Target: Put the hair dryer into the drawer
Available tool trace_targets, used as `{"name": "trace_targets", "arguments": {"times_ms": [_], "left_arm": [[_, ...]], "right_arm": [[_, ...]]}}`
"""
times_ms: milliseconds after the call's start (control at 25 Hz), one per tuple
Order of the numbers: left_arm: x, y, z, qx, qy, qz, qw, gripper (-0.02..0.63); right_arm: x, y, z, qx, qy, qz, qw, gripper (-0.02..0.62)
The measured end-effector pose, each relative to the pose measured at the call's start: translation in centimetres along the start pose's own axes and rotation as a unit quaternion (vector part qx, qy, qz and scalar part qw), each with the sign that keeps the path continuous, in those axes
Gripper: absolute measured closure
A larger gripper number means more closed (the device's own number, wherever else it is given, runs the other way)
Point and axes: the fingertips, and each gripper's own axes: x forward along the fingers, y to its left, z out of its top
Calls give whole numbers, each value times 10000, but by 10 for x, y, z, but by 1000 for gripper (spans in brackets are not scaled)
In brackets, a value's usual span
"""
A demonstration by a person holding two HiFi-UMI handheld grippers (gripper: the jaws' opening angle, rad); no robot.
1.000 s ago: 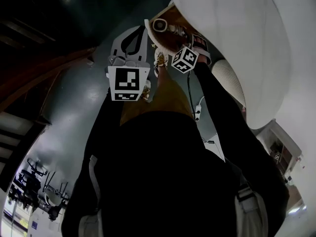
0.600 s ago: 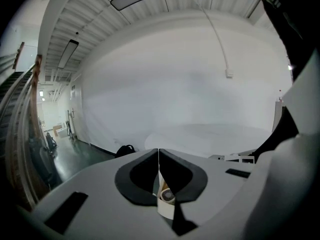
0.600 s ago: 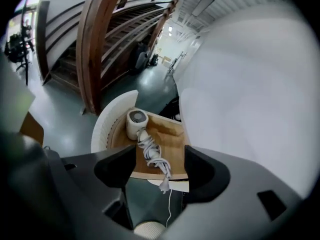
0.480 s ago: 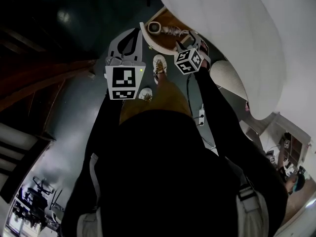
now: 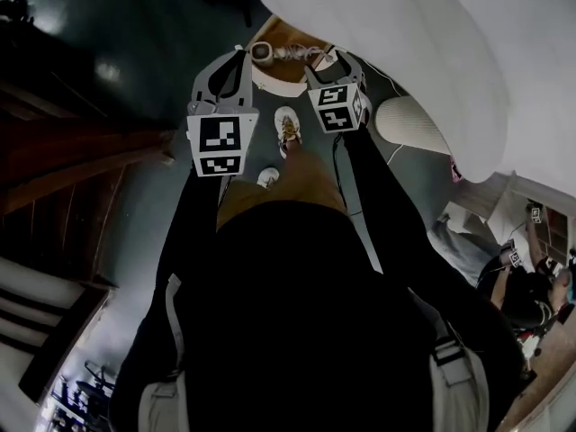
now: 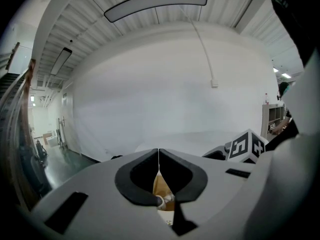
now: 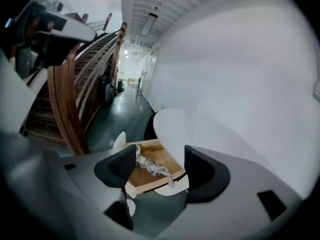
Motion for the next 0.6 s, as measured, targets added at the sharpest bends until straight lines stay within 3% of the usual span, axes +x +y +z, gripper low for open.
{"name": "trace_targets", "arguments": {"times_ms": [200, 600], "left_arm": [[-11, -13, 20, -7, -276, -165, 9995, 588], [-38, -22, 51, 139, -623, -325, 9974, 588]], "right_arm": [[-45, -4, 29, 624, -471, -106, 9969, 284], [-124, -9, 86, 1071, -1448, -306, 9832, 284]]}}
